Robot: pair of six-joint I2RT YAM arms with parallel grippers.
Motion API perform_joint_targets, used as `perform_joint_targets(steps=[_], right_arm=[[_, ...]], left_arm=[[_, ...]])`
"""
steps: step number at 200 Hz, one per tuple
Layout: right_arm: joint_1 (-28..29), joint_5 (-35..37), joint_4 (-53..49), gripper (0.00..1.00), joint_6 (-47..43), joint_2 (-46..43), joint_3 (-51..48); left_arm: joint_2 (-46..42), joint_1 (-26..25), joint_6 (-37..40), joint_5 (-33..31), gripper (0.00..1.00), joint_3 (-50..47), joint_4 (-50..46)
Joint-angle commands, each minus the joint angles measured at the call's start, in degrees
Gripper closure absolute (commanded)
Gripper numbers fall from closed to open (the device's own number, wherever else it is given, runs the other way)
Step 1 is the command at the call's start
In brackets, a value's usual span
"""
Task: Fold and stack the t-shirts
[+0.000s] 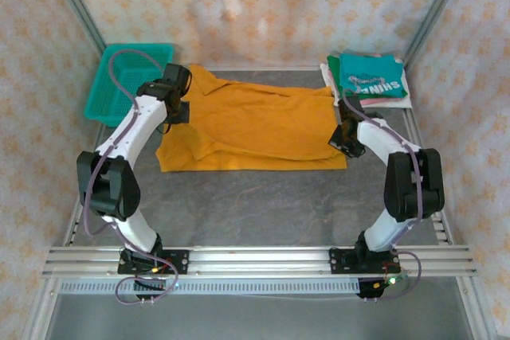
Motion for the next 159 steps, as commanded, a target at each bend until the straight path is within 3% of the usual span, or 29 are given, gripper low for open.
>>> perform_joint_targets(steps=[1, 159], right_arm=[[-0.57, 1.87, 0.63, 1.00, 0.22, 1.53, 2.03], [-1.36, 2.16, 1.19, 1.00, 0.36, 5.94, 5.37]], left_arm=[[1.56, 0.49, 1.27, -2.51, 1.00, 2.08, 1.61], [10.30, 0.48, 2.16, -3.57, 1.00, 7.62, 1.36]])
